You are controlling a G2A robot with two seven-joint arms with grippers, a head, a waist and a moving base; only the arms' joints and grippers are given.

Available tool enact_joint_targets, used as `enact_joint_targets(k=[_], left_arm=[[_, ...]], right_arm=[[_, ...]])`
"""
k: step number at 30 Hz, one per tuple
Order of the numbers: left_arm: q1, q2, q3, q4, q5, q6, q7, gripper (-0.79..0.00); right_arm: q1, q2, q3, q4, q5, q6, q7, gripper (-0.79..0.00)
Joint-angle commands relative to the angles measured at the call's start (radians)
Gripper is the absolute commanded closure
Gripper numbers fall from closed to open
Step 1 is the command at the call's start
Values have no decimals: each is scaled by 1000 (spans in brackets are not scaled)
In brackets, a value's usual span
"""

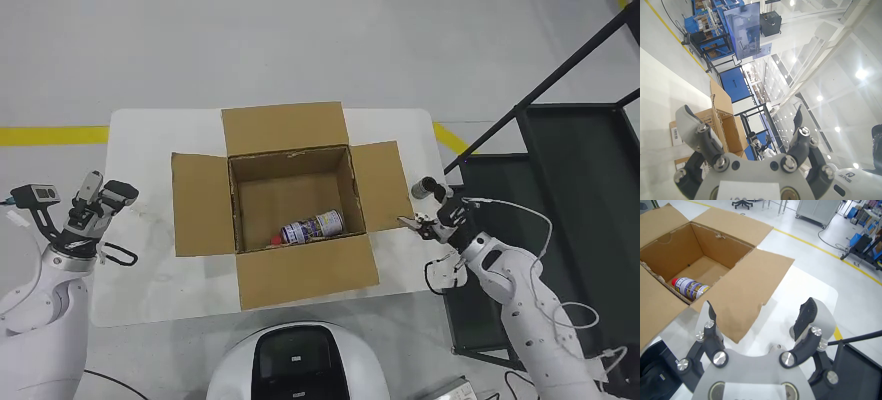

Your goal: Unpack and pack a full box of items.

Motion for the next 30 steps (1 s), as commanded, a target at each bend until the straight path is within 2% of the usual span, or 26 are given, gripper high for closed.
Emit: enact_joint_targets(k=[1,10,13,16,30], left_arm=[[0,0,0,0,0,0,0,-785],[0,0,0,0,0,0,0,-785],[0,0,0,0,0,0,0,-785],[0,0,0,0,0,0,0,-785],[0,0,0,0,0,0,0,-785]], right_arm=[[-13,2,9,20,30,-28,6,-785],[4,8,-26,145,-45,-88,47,-785],[44,4,-60,211,-99,-22,71,-785],[98,-7,-98,297,-60,19,95,-785],[250,-24,-170,507,-59,91,86,-785]])
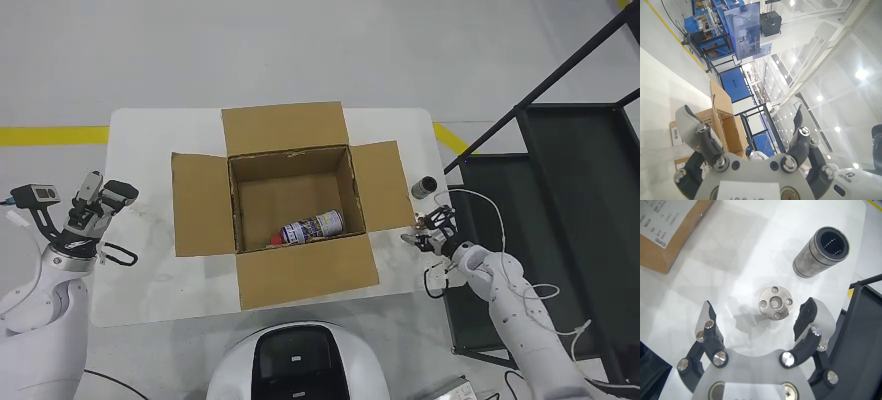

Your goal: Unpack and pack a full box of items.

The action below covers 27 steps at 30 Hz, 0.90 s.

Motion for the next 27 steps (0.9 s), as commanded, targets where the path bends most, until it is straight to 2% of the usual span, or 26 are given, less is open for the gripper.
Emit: enact_joint_targets(k=[1,20,21,24,26,27], left_arm=[[0,0,0,0,0,0,0,-785],[0,0,0,0,0,0,0,-785],[0,0,0,0,0,0,0,-785],[0,0,0,0,0,0,0,-785],[0,0,0,0,0,0,0,-785],[0,0,0,0,0,0,0,-785]], right_arm=[[16,-1,-3,24,6,4,-4,-785],[131,-22,-63,186,52,45,15,-776],[134,-23,-66,191,53,45,14,-760],[142,-26,-74,203,53,58,20,-646],[147,-27,-79,207,52,67,19,-640],[148,-28,-81,210,50,73,18,-542]])
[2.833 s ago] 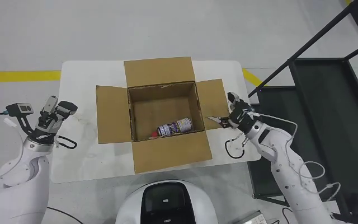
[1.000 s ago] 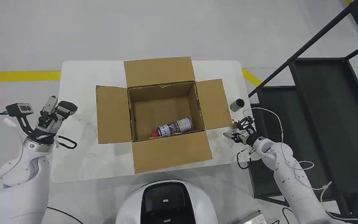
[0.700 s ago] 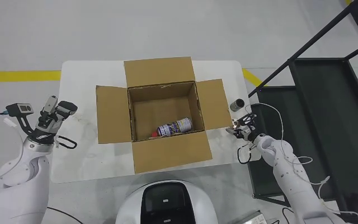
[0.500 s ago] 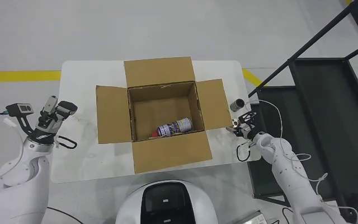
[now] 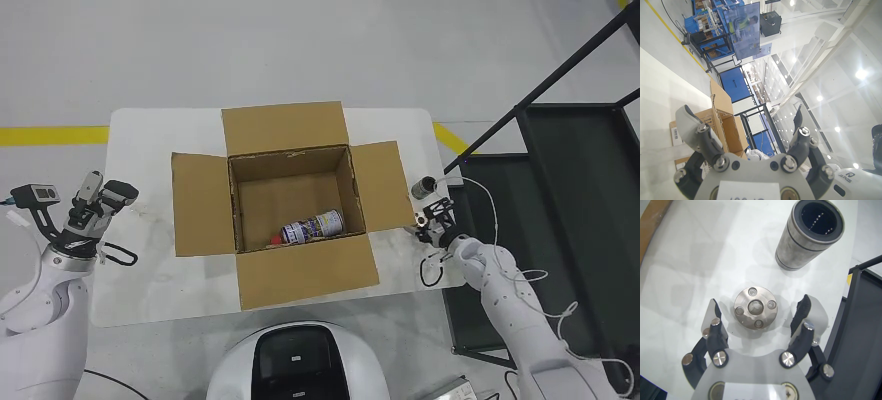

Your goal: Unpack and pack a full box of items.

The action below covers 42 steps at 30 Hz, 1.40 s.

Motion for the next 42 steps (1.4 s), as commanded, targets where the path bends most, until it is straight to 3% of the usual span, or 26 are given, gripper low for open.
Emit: enact_joint_targets(k=[1,2,4,5,20,25,33,38,42], left_arm=[[0,0,0,0,0,0,0,-785],[0,0,0,0,0,0,0,-785],[0,0,0,0,0,0,0,-785],[0,0,0,0,0,0,0,-785],[0,0,0,0,0,0,0,-785],[0,0,0,0,0,0,0,-785],[0,0,0,0,0,0,0,-785],[0,0,0,0,0,0,0,-785],[0,0,0,0,0,0,0,-785]], right_arm=[[3,-1,-3,3,-3,12,-3,-394],[4,-2,-5,3,-1,13,-5,-329],[5,-2,-6,6,3,14,-4,-83],[6,-2,-6,6,1,18,-5,0],[-79,27,81,-112,42,-39,-57,0],[-169,53,167,-255,53,-90,-23,0],[-329,81,325,-598,107,-117,45,0],[-314,85,337,-747,110,-106,101,0],[-244,82,274,-805,115,-127,165,0]])
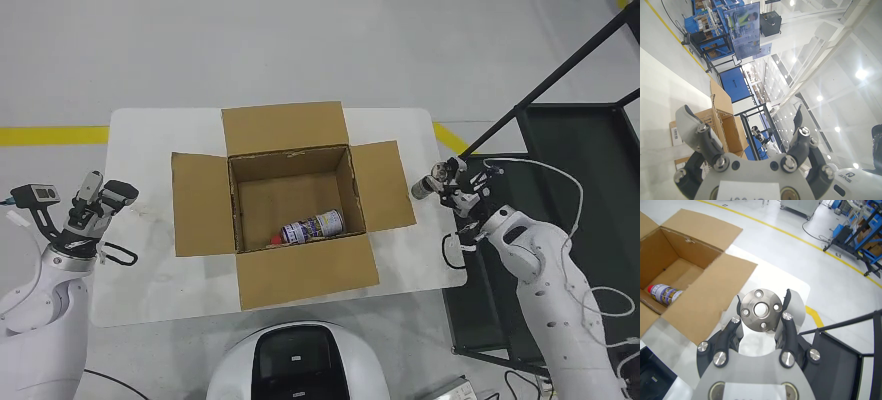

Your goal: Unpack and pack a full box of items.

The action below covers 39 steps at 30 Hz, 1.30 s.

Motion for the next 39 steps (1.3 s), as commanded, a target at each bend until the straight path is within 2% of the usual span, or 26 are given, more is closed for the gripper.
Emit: enact_joint_targets(k=[1,6,17,27,34,35,36,37,39], left_arm=[[0,0,0,0,0,0,0,-785],[0,0,0,0,0,0,0,-785],[0,0,0,0,0,0,0,-785],[0,0,0,0,0,0,0,-785],[0,0,0,0,0,0,0,-785],[0,0,0,0,0,0,0,-785],[0,0,0,0,0,0,0,-785],[0,0,0,0,0,0,0,-785],[0,0,0,0,0,0,0,-785]], right_arm=[[50,-3,-57,-14,7,-26,46,0],[198,-20,-240,18,43,-88,161,0],[467,-84,-581,164,34,-72,278,0],[646,-155,-798,325,21,-47,315,0],[713,-200,-895,463,-2,-24,258,0],[721,-206,-904,483,-6,-17,249,-95],[729,-211,-911,503,-11,-8,241,-336],[736,-216,-917,522,-14,-1,233,-785],[750,-225,-926,558,-16,7,218,-785]])
